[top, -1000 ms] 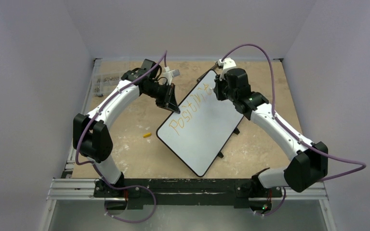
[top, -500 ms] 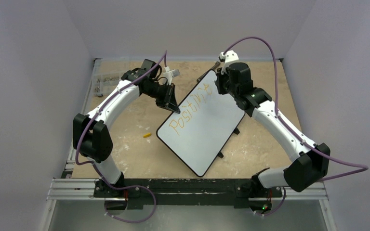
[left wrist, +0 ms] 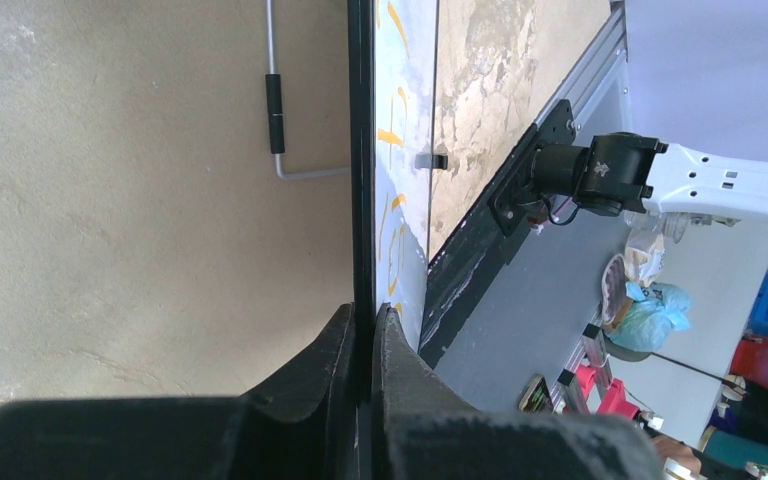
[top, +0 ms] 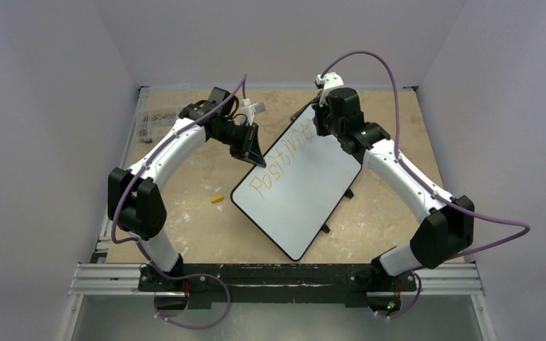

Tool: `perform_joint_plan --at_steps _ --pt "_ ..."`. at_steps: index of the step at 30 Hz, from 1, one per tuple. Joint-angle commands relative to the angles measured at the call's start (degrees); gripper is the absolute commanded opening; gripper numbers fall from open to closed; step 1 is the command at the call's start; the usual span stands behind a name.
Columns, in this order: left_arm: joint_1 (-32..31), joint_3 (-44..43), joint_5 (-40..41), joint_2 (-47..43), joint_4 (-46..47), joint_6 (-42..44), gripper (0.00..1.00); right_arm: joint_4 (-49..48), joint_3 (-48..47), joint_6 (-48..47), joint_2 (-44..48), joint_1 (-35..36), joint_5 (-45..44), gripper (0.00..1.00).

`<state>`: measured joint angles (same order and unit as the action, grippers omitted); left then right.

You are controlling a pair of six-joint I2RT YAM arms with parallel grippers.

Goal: Write a sentence on the whiteboard

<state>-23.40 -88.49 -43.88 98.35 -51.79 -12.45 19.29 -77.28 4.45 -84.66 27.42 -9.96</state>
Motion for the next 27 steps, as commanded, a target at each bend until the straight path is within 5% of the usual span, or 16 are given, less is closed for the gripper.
perform_joint_plan --at_steps 1,16,27 --pt "-1.1 -0.4 0.6 -1.4 0.6 2.3 0.00 -1.8 1.0 -0.4 1.4 0.2 -0.1 0.00" --pt "-1.1 -0.4 0.5 -1.7 0.5 2.2 0.00 -1.7 7.7 0.2 4.7 0.2 -0.1 0.00" --pt "-1.1 -0.4 0.4 -2.2 0.6 2.3 0.00 -0.5 3.3 0.1 1.5 -0.2 -2.7 0.00"
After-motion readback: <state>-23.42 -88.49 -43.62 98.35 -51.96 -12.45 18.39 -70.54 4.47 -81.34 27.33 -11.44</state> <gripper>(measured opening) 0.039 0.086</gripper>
